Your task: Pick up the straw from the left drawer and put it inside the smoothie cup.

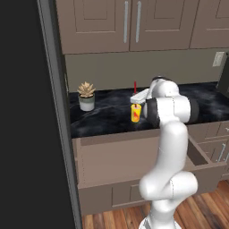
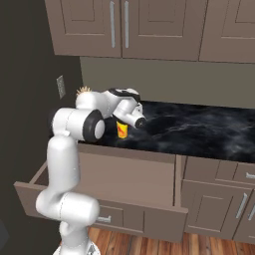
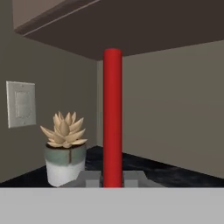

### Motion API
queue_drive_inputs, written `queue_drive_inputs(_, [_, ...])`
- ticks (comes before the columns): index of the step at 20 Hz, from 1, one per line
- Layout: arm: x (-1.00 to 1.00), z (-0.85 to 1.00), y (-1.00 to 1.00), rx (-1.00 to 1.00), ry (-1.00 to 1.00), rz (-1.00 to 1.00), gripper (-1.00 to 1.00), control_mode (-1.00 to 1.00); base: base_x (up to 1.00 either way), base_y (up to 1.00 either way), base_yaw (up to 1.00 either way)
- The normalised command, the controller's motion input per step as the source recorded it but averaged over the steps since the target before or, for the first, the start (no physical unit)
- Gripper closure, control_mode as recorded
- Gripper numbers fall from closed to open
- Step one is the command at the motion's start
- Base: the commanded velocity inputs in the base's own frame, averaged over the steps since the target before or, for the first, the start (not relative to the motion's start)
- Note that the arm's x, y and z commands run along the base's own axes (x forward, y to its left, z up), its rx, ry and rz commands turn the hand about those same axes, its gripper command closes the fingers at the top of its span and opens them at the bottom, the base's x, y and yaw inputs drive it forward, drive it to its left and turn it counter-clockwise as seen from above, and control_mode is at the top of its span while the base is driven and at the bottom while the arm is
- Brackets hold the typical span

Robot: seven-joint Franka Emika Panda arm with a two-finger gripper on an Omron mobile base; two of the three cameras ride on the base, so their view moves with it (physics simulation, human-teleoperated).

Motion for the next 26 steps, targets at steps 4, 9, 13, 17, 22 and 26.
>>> queue_drive_inputs(4, [0.16, -0.10, 0.00, 0.00, 0.00, 0.00, 1.00, -1.00, 0.00, 0.00, 0.00])
queue_drive_inputs(9, [0.12, -0.12, 0.00, 0.00, 0.00, 0.00, 1.00, -1.00, 0.00, 0.00, 0.00])
queue_drive_inputs(13, [0.06, -0.18, 0.00, 0.00, 0.00, 0.00, 1.00, -1.00, 0.00, 0.00, 0.00])
queue_drive_inputs(17, [0.03, -0.21, 0.00, 0.00, 0.00, 0.00, 1.00, -1.00, 0.00, 0.00, 0.00])
queue_drive_inputs(22, [0.00, -0.11, 0.00, 0.00, 0.03, 0.00, 1.00, -1.00, 0.00, 0.00, 0.00])
queue_drive_inputs(26, [-0.09, 0.00, 0.00, 0.00, 0.09, 0.00, 1.00, -1.00, 0.00, 0.00, 0.00])
